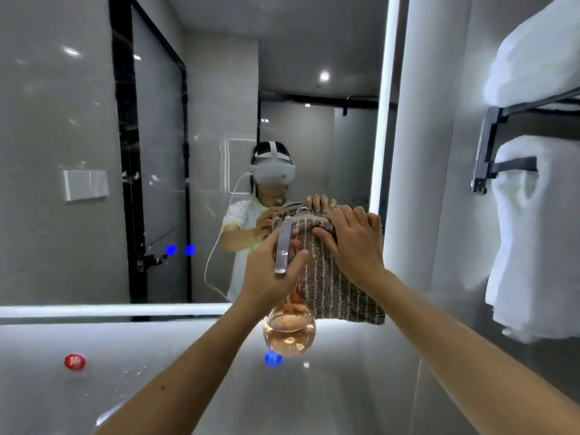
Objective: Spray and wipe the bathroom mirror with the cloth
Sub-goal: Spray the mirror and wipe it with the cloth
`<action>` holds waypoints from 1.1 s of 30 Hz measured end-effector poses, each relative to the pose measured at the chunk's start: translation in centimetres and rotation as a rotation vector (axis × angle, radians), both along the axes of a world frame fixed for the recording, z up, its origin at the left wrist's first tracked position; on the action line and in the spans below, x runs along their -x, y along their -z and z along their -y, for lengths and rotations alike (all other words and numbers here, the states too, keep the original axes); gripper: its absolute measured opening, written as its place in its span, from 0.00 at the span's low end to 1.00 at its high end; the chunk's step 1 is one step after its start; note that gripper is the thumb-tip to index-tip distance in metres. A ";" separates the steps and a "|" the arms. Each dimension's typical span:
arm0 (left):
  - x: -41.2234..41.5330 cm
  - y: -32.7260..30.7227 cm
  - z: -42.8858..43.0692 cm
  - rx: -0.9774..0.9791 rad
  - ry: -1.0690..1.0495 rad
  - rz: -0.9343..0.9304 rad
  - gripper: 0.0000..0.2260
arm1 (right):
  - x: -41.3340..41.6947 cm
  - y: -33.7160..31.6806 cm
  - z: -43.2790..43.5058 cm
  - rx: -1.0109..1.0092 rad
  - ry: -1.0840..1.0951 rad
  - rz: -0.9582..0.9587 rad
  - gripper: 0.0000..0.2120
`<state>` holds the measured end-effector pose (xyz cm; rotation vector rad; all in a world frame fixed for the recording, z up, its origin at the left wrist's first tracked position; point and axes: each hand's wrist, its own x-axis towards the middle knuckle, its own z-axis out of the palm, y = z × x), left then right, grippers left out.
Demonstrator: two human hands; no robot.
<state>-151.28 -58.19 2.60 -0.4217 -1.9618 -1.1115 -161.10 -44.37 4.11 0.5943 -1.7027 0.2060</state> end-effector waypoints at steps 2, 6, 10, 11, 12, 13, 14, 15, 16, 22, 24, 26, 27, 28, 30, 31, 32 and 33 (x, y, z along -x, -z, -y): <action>1.7 -2.8 0.3 0.016 0.016 -0.016 0.05 | 2.1 -3.7 0.2 -0.037 -0.002 -0.078 0.14; 3.9 -8.9 1.0 0.034 0.010 -0.055 0.02 | 4.1 -10.9 1.8 -0.012 -0.037 -0.211 0.17; 5.4 -13.5 1.7 -0.086 0.036 -0.060 0.04 | 4.9 -15.0 4.2 0.091 -0.060 -0.256 0.18; 5.7 -14.2 2.0 -0.116 0.023 -0.069 0.04 | 5.0 -15.5 4.7 0.100 -0.071 -0.249 0.17; 5.9 -14.6 2.2 -0.145 0.017 -0.076 0.05 | 5.2 -15.8 5.1 0.101 -0.077 -0.244 0.17; 6.2 -15.0 2.4 -0.167 0.013 -0.082 0.05 | 5.4 -15.9 5.6 0.101 -0.079 -0.242 0.17; 6.3 -15.0 2.6 -0.173 0.002 -0.088 0.04 | 5.5 -15.9 5.9 0.103 -0.078 -0.242 0.17; 6.5 -15.0 2.9 -0.158 -0.020 -0.093 0.03 | 5.7 -15.9 6.2 0.103 -0.074 -0.239 0.17; 6.7 -14.9 3.0 -0.132 -0.043 -0.097 0.03 | 5.9 -15.8 6.5 0.100 -0.071 -0.229 0.17; 7.9 -14.6 4.0 -0.076 -0.099 -0.103 0.07 | 8.2 -15.8 8.1 0.133 0.014 -0.292 0.14; 8.1 -14.5 4.1 -0.069 -0.091 -0.112 0.09 | 9.0 -15.5 8.2 0.143 -0.035 -0.371 0.12; 8.1 -14.4 4.1 -0.067 -0.102 -0.121 0.10 | 9.1 -15.0 7.8 0.129 -0.095 -0.445 0.12; 8.2 -14.3 4.1 -0.068 -0.107 -0.122 0.10 | 9.1 -14.7 7.5 0.095 -0.086 -0.477 0.12; 8.2 -14.3 4.2 -0.071 -0.107 -0.114 0.09 | 9.0 -14.4 7.3 0.046 -0.052 -0.499 0.14; 8.3 -14.2 4.2 -0.064 -0.098 -0.099 0.09 | 8.8 -14.1 7.0 -0.050 0.013 -0.494 0.24; 8.3 -14.2 4.2 -0.054 -0.101 -0.100 0.09 | 8.5 -14.0 7.0 -0.080 0.040 -0.467 0.28; 8.3 -14.2 4.2 -0.044 -0.114 -0.106 0.09 | 8.1 -13.8 7.1 -0.097 0.072 -0.454 0.28; 8.2 -14.2 4.2 -0.041 -0.131 -0.115 0.08 | 7.8 -13.6 7.2 -0.106 0.109 -0.462 0.26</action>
